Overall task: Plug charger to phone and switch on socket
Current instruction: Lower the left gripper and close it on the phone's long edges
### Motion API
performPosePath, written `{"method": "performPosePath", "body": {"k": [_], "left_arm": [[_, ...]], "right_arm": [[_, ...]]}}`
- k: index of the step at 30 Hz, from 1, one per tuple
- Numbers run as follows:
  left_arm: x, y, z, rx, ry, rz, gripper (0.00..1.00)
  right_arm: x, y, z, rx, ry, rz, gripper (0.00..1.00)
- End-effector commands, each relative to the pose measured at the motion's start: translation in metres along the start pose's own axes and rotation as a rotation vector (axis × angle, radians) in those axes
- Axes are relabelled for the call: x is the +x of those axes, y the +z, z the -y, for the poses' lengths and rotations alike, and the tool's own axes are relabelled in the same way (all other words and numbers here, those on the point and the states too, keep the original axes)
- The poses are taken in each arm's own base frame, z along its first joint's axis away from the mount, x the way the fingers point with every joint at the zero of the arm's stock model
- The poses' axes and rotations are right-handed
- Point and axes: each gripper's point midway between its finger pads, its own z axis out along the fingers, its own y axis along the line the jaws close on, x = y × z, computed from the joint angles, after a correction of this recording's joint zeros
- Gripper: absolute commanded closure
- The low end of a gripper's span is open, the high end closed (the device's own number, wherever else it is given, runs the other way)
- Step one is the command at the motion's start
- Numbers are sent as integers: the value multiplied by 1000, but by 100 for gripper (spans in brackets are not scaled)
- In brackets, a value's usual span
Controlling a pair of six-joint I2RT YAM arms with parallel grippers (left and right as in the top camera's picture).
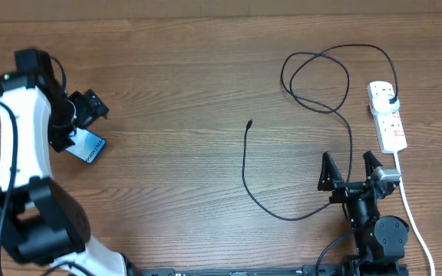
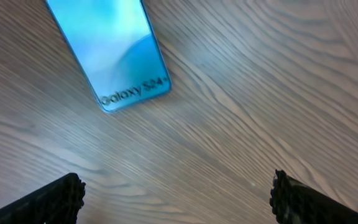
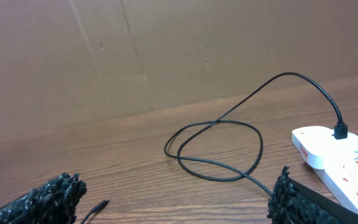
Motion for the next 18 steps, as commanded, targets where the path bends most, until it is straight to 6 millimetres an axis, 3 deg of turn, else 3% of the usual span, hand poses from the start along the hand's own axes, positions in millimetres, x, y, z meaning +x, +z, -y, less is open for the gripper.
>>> {"method": "performPosePath", "body": {"k": [1, 10, 18], "left_arm": [[-21, 11, -11, -68, -50, -3, 0], [-32, 50, -48, -105, -97, -79, 0], [-33, 67, -59, -97, -86, -81, 0]], "right_arm": [[2, 0, 1, 7, 2, 2, 0], [2, 0, 1, 7, 2, 2, 0], [2, 0, 1, 7, 2, 2, 0]]}}
